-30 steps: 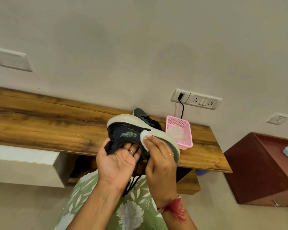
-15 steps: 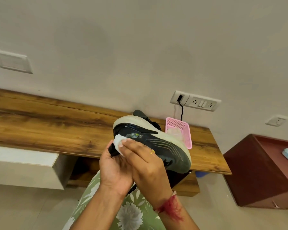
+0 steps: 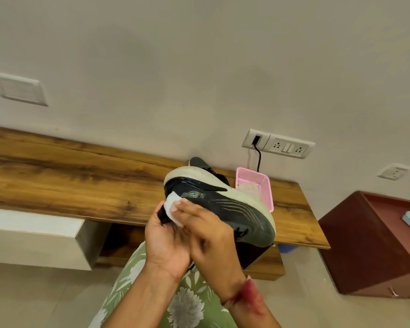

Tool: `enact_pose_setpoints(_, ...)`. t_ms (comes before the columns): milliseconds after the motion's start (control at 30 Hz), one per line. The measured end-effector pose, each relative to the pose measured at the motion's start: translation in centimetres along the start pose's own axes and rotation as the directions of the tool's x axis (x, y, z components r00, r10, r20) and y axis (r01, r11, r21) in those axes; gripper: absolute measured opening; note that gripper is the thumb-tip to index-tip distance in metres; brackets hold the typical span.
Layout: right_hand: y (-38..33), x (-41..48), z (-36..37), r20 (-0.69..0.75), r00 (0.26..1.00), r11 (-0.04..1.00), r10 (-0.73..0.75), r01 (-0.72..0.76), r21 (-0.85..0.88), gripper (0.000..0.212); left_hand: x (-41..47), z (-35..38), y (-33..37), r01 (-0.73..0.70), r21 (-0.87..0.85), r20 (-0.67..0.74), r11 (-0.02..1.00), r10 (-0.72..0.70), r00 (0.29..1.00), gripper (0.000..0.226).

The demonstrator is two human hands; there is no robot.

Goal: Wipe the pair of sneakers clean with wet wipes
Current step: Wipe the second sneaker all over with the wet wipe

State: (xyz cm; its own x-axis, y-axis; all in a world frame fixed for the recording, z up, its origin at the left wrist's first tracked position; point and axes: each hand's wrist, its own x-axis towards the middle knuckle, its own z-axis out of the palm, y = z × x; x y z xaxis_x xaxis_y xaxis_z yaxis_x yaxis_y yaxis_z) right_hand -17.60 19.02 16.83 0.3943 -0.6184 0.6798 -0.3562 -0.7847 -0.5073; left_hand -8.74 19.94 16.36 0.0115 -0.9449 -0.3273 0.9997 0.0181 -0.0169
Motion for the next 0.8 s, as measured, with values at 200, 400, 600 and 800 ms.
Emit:
enact_pose_setpoints(200,2.4,0.1,-4.7,-0.306,0.880,0.927,0.364,-0.374,0.029,0.047,0.2,0.8,0.2,-0.034,0.042,0.072,0.999,0.031,0.997,0.059)
enact_pose_setpoints(400,4.7,-0.8,-2.7,-0.306,0.899,0.891,0.314,-0.391,-0.233,0.046,0.2,1.1,-0.2,-0.025,0.035,0.091,0.999,0.022,0.996,0.060)
enact_pose_setpoints(600,4.3,-1.0,-2.8,-0.096,0.984,0.930,0.151,-0.174,-0.323,0.043,0.3,0.7,0.0,-0.009,0.052,0.098,0.999,0.004,0.995,0.063)
enact_pose_setpoints(800,3.9,-1.4,-1.8,-0.275,0.922,0.900,0.272,-0.345,-0.265,0.049,0.2,0.8,-0.3,0.006,0.067,0.120,0.998,-0.014,0.993,0.061)
